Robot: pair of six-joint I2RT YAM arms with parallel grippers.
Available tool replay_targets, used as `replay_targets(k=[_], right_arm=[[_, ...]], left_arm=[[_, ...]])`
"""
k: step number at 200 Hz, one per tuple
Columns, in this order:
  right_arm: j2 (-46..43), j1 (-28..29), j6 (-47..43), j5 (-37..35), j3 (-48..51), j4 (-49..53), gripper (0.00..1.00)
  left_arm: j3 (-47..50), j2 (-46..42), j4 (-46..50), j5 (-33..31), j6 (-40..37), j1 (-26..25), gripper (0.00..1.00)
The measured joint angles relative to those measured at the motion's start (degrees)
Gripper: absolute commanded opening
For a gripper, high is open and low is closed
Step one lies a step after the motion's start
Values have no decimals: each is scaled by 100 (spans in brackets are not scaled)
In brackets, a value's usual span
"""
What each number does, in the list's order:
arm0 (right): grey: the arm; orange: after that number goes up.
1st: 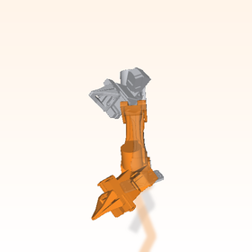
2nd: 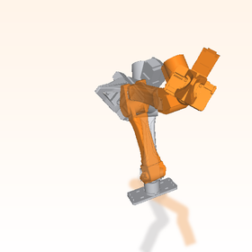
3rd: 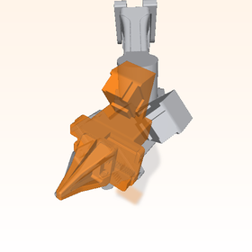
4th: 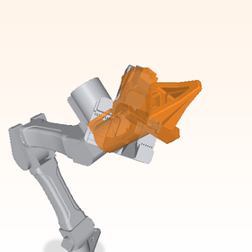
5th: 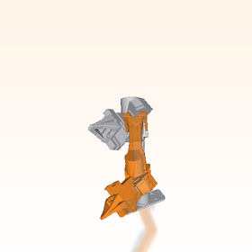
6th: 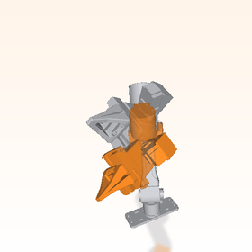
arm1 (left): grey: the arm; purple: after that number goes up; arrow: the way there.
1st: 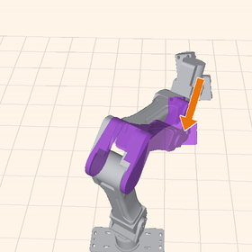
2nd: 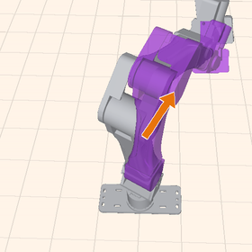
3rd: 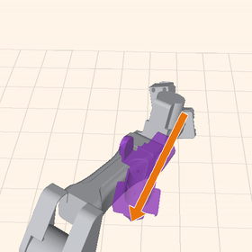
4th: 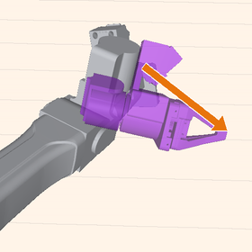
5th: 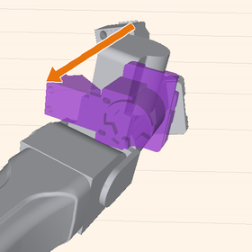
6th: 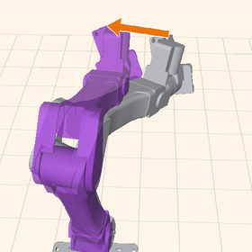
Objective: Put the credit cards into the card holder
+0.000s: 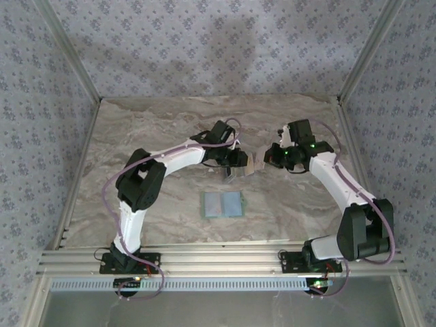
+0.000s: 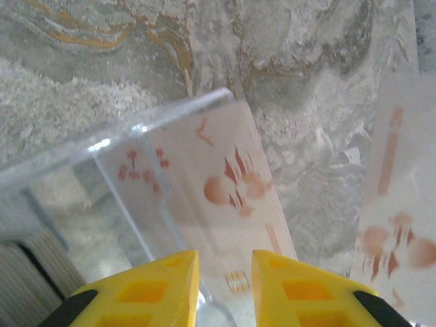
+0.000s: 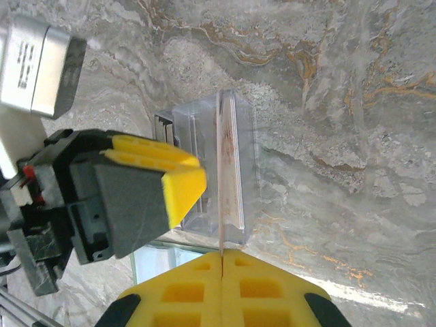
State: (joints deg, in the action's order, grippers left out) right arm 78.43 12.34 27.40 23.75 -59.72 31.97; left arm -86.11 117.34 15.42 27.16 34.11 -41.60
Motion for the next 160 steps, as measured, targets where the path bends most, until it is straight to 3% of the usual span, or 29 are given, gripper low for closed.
replay_targets(k=[76,123,160], right_arm=[[-433,4,-46,76,122,-199,0],[-678,566,-66,575,667,-861,0],[-682,1132,22,1019,1414,-1641,0]], left_arm=[[1187,-1300,-168,164,-68,452,47],[2500,-2542,262,-892,-369,485,58],[3270,-2629,540,-1488,-455,310,60]])
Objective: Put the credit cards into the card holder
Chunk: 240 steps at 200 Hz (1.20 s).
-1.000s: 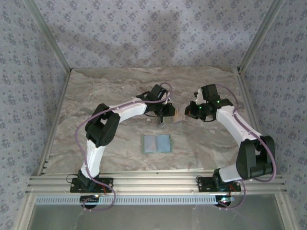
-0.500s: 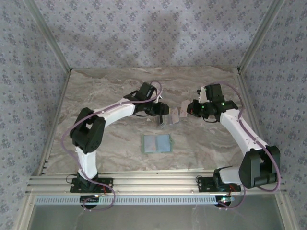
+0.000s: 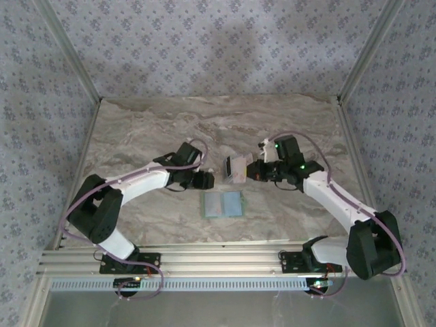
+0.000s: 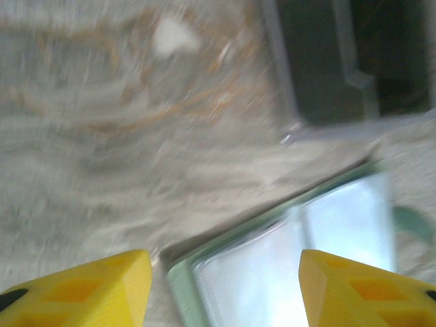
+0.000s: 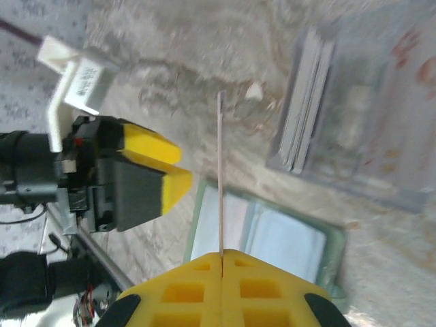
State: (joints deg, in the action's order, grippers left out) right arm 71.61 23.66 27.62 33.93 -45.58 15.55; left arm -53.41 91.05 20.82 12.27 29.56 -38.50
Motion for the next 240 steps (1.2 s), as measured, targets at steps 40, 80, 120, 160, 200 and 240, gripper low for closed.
replay_targets(k=[40,80,120,160,200,240], right_arm=[[15,256,293,234,890,-863,0],[229,455,463,304,1213,-1462,0],[494,544,520,378,1294,-1836,0],[732,601,588,481,1495,-1967,0],[837,627,649,649,1561,-2037,0],[986,638,695,850,1567,-2063,0]], left_arm=[[37,282,31,-339,-17,-516,58],[37,474,2,-636,-2,-664,51],[81,476,-31,-848,46,-739,44],[114,474,-81,-953,107,-772,42],[125,472,-96,-984,111,-791,41],[136,470,-116,-1019,136,-802,41]])
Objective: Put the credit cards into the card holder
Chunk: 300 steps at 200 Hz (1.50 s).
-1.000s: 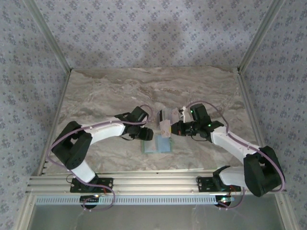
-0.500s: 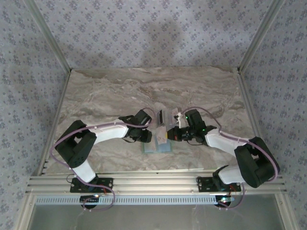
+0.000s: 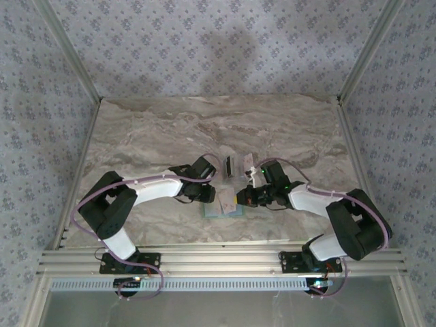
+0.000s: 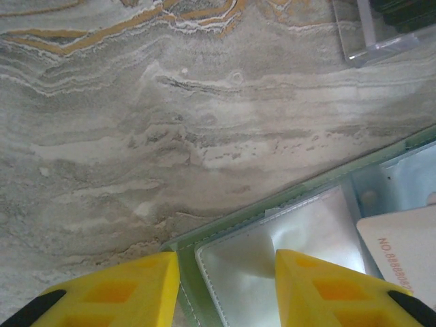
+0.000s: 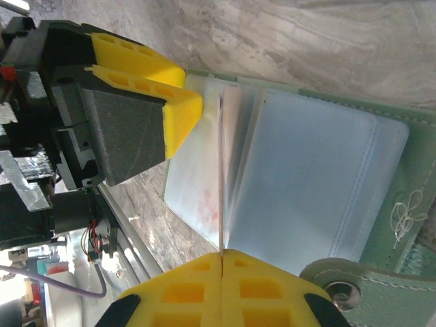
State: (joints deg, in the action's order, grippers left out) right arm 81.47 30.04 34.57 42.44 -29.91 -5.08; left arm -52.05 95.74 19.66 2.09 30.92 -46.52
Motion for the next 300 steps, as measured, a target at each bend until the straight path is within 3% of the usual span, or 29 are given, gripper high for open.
replay_targets(k=[169,300], right_arm=[[-28,-44,-7,109,-39,682,0],[114,-44,39,107,-160,597,0]], left_arm=[[24,-7,-37,0,17,0,40],[26,-2,-46,0,20,0,40]])
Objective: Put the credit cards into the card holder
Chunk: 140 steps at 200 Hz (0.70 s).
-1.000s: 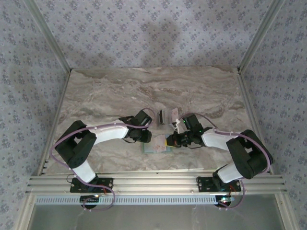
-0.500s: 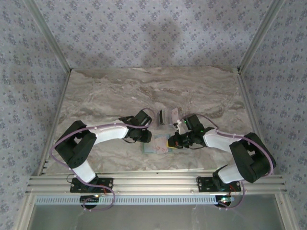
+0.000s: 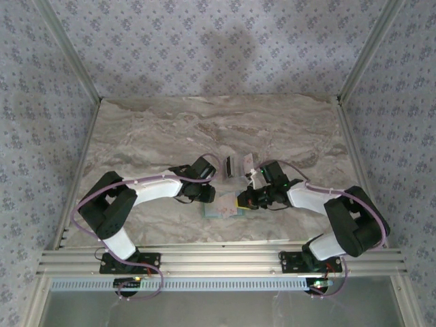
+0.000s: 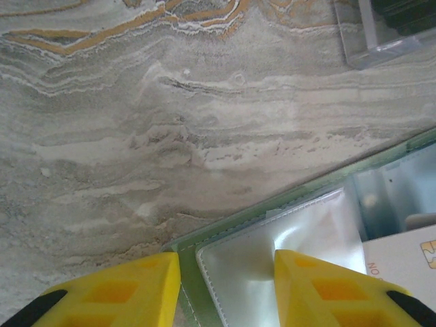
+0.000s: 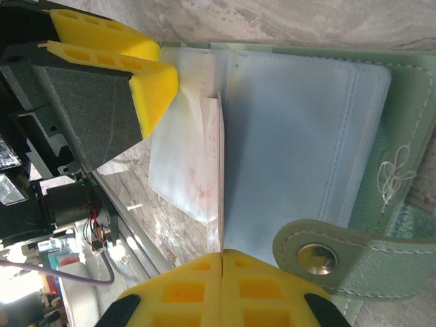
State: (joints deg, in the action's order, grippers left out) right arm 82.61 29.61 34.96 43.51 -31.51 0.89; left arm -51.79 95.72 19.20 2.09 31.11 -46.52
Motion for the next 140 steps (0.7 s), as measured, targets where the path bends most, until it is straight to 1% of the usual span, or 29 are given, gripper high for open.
replay_targets(k=[25,59,79,112,140], right_arm=[[-26,-85,0,-87,-17,114,0],[-306,-503,-28,-356,-22,505,0],[-487,-654,-96,-485,-24,780,0],[-1099,-809,-208,-682,-107,1331,0],[-1620,-892,-374,-785,-557,1827,0]], left_arm=[[0,0,0,0,0,0,40],[0,0,-4,0,0,0,40],[11,0,-17,-2,0,0,40],[26,-4,-44,-2,0,0,40],[61,-20,-90,-2,0,0,40]])
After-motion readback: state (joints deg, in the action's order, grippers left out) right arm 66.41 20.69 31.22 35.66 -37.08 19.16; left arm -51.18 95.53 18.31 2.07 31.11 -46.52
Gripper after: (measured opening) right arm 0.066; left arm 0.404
